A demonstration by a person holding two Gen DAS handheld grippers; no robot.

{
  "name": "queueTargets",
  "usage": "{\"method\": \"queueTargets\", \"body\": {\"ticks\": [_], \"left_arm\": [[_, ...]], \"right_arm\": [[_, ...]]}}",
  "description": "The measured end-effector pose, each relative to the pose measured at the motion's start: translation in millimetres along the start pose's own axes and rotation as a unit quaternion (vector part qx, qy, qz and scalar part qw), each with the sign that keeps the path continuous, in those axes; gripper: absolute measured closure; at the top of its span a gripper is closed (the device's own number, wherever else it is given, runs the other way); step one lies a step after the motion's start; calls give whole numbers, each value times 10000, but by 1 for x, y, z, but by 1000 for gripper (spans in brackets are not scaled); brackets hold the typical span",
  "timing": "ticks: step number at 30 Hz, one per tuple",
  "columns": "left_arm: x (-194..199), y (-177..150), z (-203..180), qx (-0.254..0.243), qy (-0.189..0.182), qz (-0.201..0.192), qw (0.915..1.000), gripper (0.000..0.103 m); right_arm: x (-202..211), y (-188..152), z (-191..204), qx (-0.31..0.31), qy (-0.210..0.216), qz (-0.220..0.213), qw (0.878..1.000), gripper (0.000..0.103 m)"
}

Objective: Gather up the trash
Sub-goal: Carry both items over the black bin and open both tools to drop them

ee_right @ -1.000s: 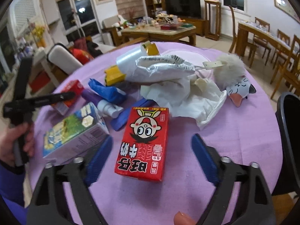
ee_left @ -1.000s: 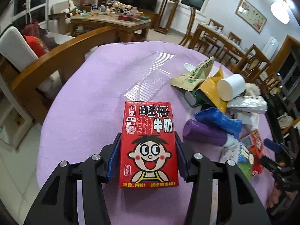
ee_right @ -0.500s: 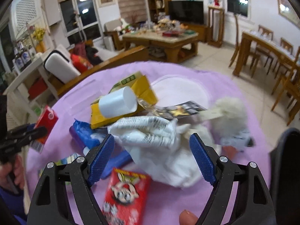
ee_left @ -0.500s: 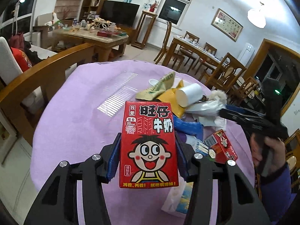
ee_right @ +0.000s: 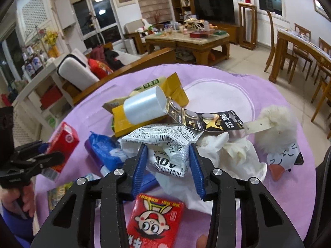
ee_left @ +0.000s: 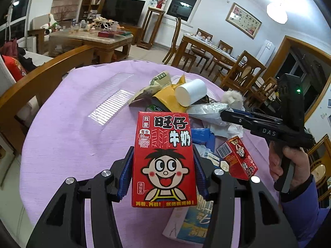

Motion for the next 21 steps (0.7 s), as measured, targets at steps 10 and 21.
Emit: {"method": "queueTargets", "body": {"ticks": [10,21], "left_arm": [[13,17,-30,-158,-133,-291,9994,52],[6,53,-182,-933,-1015,-559,9889,52]], "right_arm": [[77,-1,-7,-281,309,-681,9968,65],[212,-20,-98,-875,-102,-1692,9816,65]]}}
Point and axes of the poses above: each gripper's, at about its wrist camera, not at the fingertips, and x roughly against the way its jaws point, z to its left, y to its top, the point moved 10 cm from there along -x, roughly the way its jaws point, and after that the axes turned 9 degrees about y, right-handed, at the moved point
